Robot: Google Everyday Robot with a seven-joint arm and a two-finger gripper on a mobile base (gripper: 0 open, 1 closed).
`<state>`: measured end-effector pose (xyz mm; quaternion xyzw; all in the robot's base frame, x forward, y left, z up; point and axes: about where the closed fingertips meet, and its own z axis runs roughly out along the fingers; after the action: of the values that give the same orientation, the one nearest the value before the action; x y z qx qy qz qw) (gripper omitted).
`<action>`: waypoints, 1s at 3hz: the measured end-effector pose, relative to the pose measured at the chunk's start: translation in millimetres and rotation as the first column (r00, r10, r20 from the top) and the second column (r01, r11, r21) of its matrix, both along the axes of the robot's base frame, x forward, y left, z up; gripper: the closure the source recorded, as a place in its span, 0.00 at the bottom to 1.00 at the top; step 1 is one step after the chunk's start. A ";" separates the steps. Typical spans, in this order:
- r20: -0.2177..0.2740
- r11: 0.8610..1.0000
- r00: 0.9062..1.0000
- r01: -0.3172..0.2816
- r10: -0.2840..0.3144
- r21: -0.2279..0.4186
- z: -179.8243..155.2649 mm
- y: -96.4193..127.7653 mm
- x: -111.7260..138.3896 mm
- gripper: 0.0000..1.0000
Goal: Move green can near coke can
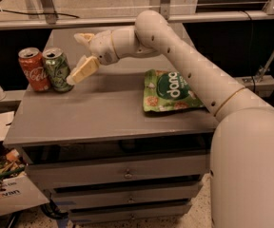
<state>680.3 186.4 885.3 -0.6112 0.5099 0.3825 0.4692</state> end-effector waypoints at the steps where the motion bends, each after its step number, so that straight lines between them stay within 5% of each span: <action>1: 0.042 0.998 0.997 0.059 -0.059 0.004 16.8 -27.6 18.6 0.00; 3: 0.116 0.981 0.975 0.188 -0.192 0.040 45.3 -82.3 53.6 0.00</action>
Offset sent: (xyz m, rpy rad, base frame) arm 0.0645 -0.1033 0.0584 0.0166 -0.1469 -0.2130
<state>733.9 104.1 930.6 -0.5744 0.5315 0.3061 0.5421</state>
